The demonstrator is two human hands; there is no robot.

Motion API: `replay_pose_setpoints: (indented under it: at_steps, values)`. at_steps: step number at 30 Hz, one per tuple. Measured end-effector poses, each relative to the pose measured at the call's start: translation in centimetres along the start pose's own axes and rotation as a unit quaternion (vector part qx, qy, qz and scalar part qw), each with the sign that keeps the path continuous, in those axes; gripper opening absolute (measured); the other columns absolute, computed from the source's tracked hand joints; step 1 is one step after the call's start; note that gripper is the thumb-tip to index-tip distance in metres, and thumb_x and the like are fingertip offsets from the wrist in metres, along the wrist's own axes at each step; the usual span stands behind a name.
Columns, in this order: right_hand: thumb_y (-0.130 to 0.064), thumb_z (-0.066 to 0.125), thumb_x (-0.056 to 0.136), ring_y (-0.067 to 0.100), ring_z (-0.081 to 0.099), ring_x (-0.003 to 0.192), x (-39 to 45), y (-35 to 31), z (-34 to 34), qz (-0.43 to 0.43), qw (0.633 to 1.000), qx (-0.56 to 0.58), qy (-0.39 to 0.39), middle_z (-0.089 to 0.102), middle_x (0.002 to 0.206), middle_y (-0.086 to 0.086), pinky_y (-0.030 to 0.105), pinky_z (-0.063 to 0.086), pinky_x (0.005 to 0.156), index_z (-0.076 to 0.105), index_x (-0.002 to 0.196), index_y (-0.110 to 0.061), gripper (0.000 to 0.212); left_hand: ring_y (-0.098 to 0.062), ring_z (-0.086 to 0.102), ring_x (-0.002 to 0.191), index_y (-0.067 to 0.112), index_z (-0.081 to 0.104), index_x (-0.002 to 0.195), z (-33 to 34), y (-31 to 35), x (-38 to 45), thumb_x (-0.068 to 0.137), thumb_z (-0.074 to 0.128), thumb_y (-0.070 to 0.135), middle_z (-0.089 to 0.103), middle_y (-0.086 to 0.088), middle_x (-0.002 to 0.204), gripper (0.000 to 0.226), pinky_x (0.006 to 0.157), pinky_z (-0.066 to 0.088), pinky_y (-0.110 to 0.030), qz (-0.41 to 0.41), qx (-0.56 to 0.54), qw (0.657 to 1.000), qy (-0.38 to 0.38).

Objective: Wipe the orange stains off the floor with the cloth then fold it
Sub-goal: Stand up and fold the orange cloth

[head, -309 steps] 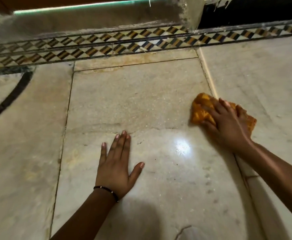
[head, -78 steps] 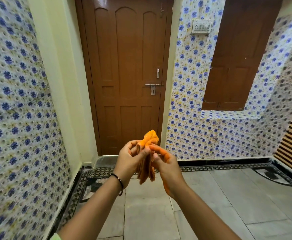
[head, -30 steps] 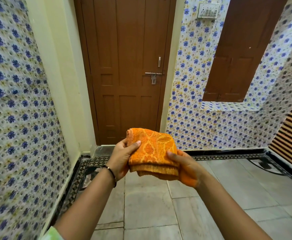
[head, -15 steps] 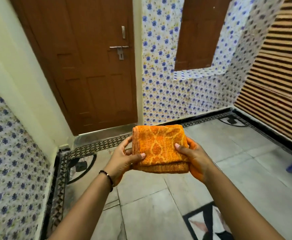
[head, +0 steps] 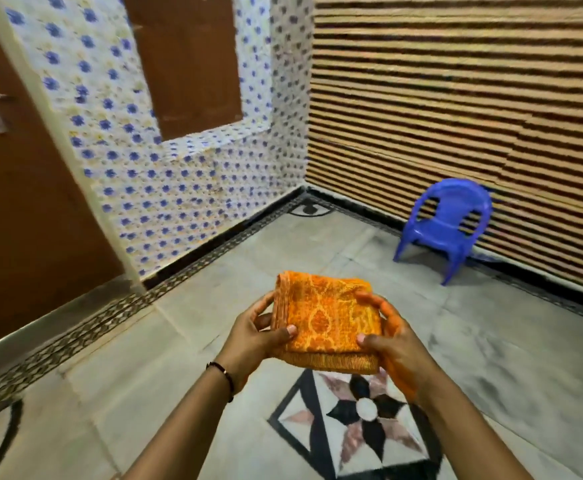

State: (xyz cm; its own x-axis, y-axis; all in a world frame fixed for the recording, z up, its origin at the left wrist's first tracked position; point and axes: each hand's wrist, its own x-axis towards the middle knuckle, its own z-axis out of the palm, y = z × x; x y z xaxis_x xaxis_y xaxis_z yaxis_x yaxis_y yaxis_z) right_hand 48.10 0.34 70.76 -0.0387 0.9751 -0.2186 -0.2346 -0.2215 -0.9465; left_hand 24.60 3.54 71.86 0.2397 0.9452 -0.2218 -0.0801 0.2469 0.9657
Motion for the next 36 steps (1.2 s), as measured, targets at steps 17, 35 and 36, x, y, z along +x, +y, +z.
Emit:
replay_pose_setpoints:
  at_steps: [17,35,36]
  values:
    - [0.014,0.056,0.083,0.034,0.056,0.105,5.7,-7.2,-24.1,-0.001,0.983,-0.001,0.182,0.049,0.126,0.003,0.059,0.054,0.081,0.055,0.122,-0.039,0.066,-0.021,0.067,0.094,0.03,0.042,0.135,24.0,-0.7,20.9,0.085,0.066,0.012,0.065,-0.002,0.111,0.058,0.066,0.057,-0.031,-0.046,0.044,0.986,-0.152]
    - [0.004,0.071,0.07,0.029,0.062,0.108,34.2,-17.1,-40.8,-0.009,0.959,0.053,0.279,0.062,0.122,0.008,0.048,0.054,0.085,0.04,0.135,-0.024,0.078,-0.027,0.064,0.101,0.025,0.043,0.138,35.7,6.7,56.1,0.087,0.063,0.011,0.065,-0.004,0.112,0.057,0.086,0.054,-0.048,-0.055,0.078,0.974,-0.208]
    - [0.007,0.069,0.074,0.03,0.062,0.108,35.1,-17.5,-41.8,-0.01,0.958,0.057,0.281,0.061,0.123,0.008,0.047,0.054,0.085,0.041,0.133,-0.025,0.073,-0.026,0.063,0.1,0.026,0.043,0.138,36.5,6.9,57.3,0.087,0.063,0.011,0.065,-0.004,0.112,0.057,0.085,0.054,-0.047,-0.057,0.078,0.973,-0.209]
